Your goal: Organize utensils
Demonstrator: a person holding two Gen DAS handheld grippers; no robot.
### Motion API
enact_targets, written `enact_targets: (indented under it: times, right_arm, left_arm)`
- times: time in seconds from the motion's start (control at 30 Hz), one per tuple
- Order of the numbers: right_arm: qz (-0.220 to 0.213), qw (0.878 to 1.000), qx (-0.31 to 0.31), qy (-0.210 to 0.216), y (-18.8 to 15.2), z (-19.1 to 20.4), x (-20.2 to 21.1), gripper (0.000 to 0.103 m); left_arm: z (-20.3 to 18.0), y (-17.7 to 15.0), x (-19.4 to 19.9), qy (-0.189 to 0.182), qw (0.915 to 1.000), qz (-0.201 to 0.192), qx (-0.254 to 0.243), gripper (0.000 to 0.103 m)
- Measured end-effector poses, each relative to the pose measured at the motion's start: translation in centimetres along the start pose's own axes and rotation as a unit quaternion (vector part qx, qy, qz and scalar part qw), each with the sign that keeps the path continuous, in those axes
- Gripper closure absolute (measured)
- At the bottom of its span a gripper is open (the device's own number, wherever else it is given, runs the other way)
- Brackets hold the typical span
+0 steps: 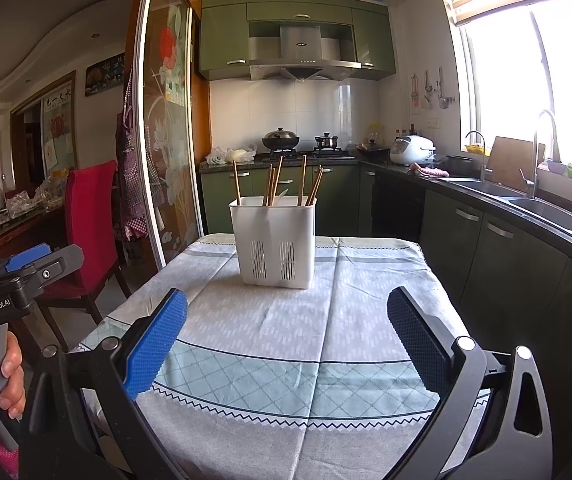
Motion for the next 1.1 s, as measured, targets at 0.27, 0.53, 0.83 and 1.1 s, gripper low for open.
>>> enact_targets:
  times: [0.27,0.53,0.83,1.1]
  right_arm:
    - [0.003,1.0,0.001,0.0,-0.02,0.11,-0.12,0.004]
    - [0.006,1.0,0.004,0.001,-0.14,0.28,-0.39,0.004]
    - [0.008,1.0,0.003,0.0,-0.28,0.33,-0.5,0.004]
    - [0.009,1.0,0.003,0.0,-0.25,0.44,-0.48,0.004]
  left_arm:
    - [0.03,-0.04,-0.11,-0.007,1.0,0.003,0.004,0.007]
    - [0.34,-0.31,-0.73,-0.011,0.9996,0.023,0.015,0.007]
    - [0.44,-0.47,-0.81,0.002,0.9997,0.021,0.011,0.007]
    - [0.49,-0.38,-0.73,0.004,0.9997,0.019,0.012,0.007]
Point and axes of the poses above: each gripper's, at about its wrist camera, not at the fingertips, and x roughly against the way its jaws point, z to its left, y to its top, the point moved 7 cm from there along -x, roughly the way its jaws point, and after that the axes turned 6 degrees about -y, right-handed, at the moved point
